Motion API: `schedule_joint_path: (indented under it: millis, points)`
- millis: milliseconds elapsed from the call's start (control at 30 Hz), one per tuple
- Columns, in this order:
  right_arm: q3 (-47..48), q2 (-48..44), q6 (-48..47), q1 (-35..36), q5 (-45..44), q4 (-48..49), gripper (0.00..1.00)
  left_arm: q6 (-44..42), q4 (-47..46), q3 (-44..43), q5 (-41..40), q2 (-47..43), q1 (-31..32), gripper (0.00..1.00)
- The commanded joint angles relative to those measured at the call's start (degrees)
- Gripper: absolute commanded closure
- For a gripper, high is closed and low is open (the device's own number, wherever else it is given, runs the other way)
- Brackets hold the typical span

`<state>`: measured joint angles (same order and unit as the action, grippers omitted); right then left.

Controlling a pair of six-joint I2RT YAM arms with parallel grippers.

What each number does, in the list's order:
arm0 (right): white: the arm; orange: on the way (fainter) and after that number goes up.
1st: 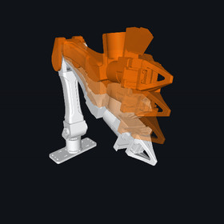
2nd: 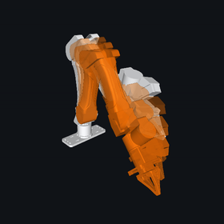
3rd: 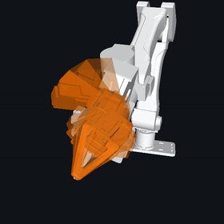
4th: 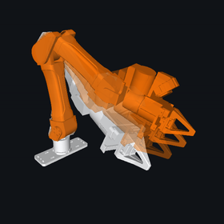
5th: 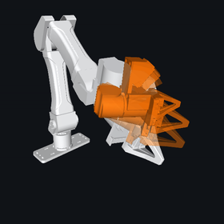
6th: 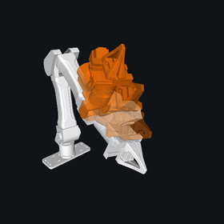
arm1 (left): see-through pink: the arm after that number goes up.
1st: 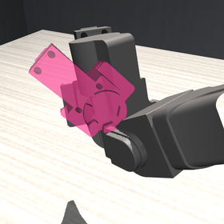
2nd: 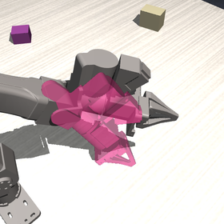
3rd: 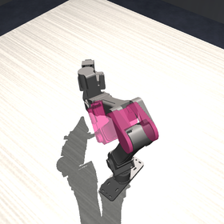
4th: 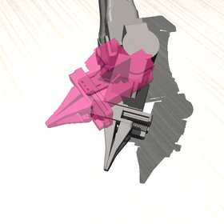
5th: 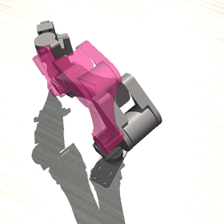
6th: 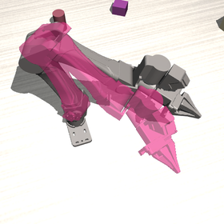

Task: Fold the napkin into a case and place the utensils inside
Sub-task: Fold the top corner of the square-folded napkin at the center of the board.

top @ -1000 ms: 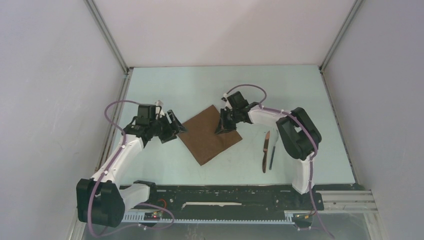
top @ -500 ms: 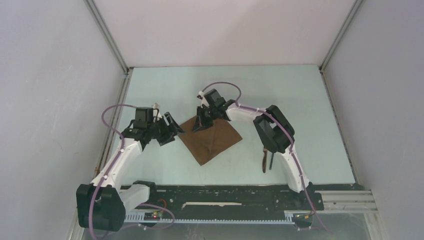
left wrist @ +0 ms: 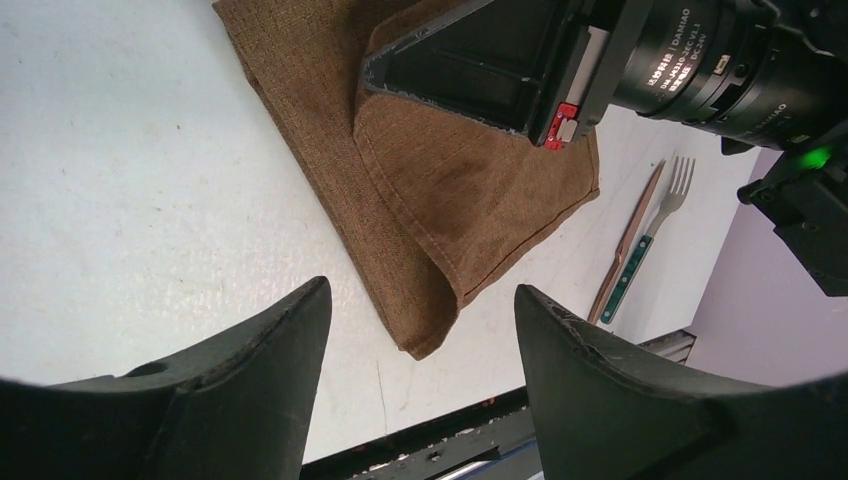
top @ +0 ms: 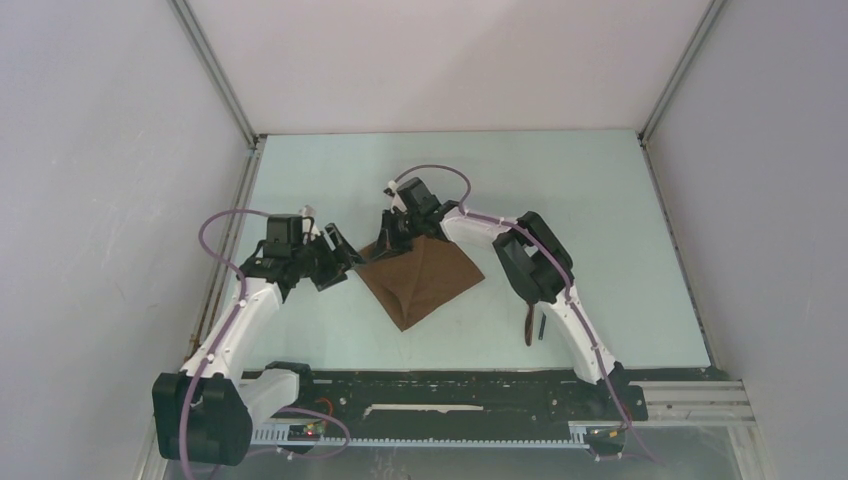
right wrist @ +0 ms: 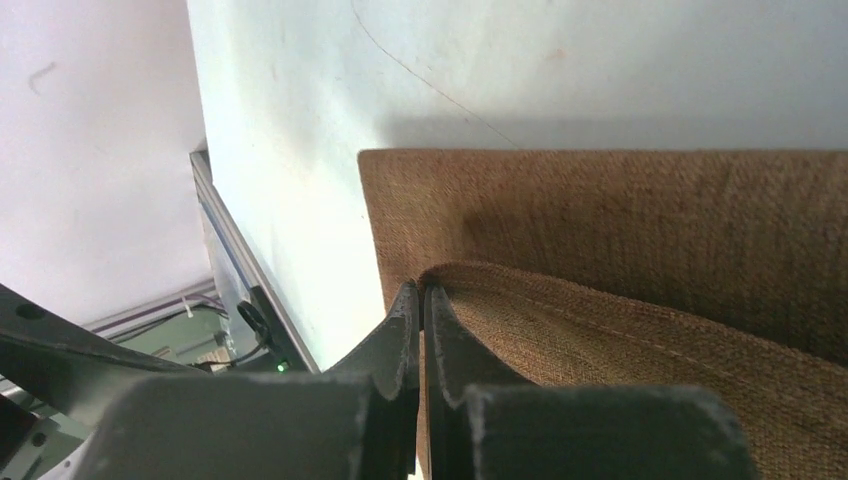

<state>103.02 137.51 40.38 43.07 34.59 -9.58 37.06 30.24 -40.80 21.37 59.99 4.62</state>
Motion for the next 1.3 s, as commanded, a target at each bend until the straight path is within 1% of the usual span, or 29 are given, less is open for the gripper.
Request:
schedule_joint_path:
  millis: [0, 567, 967, 1067, 1167, 1267]
  points:
    - [4.1, 1.5, 2.1, 0.7, -0.2, 2.8, 1.0, -0.4, -0.2, 0.5, 0.8, -1.5, -0.6, 0.27]
    - [9.1, 5.8, 4.5, 1.2, 1.1, 3.7, 1.0, -0.8, 0.1, 1.2, 1.2, -2.0, -0.9, 0.27]
    - [12.5, 7.9, 4.3, 2.1, 2.2, 2.6, 0.95, -0.8, 0.4, 1.5, 1.1, -2.4, -1.1, 0.27]
    - [12.7, 8.0, 4.2, 2.1, 2.6, 2.5, 0.88, -0.8, 0.4, 1.7, 1.0, -2.3, -1.1, 0.27]
    - [13.6, 7.5, 4.1, 1.9, 2.9, 1.4, 0.76, -0.8, 0.0, 1.5, 0.9, -2.0, -1.2, 0.27]
    - [13.8, 5.8, 6.0, 1.0, 4.8, 2.2, 0.65, -0.7, -0.2, 0.8, 0.9, -1.4, -1.2, 0.27]
